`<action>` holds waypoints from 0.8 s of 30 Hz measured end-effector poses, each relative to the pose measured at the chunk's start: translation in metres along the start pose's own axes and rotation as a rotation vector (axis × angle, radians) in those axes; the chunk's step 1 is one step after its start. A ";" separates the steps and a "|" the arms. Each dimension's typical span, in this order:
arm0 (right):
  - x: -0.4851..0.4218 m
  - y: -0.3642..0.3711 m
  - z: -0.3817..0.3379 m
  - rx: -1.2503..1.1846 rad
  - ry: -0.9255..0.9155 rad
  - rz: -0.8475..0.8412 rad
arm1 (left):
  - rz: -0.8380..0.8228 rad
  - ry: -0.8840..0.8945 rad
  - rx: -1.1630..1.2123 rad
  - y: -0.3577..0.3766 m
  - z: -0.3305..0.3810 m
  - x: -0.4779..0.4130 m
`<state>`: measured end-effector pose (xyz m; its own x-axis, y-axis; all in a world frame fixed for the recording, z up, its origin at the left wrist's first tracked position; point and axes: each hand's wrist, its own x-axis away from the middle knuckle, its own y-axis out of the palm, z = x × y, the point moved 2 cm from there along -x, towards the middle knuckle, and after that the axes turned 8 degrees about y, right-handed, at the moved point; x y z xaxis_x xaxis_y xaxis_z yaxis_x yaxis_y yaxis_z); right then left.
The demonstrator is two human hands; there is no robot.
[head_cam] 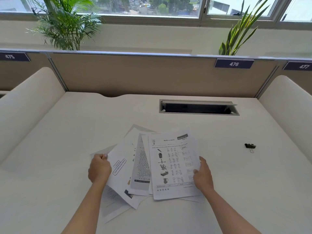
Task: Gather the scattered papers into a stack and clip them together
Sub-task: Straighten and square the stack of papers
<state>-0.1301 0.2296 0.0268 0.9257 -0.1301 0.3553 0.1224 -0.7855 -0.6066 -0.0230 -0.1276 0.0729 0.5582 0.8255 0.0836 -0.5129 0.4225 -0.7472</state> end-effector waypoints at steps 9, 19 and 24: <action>0.013 0.016 -0.006 0.150 -0.035 -0.037 | -0.315 0.005 0.109 0.023 -0.015 0.020; 0.028 0.033 -0.014 0.362 -0.119 -0.131 | -0.533 0.098 0.268 0.033 0.007 0.045; 0.040 0.036 -0.015 0.439 -0.176 -0.202 | -0.533 0.119 0.325 0.034 0.011 0.052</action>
<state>-0.0943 0.1868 0.0300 0.9097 0.1315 0.3939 0.4088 -0.4515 -0.7931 -0.0185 -0.0662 0.0590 0.8504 0.4313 0.3014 -0.3060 0.8714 -0.3834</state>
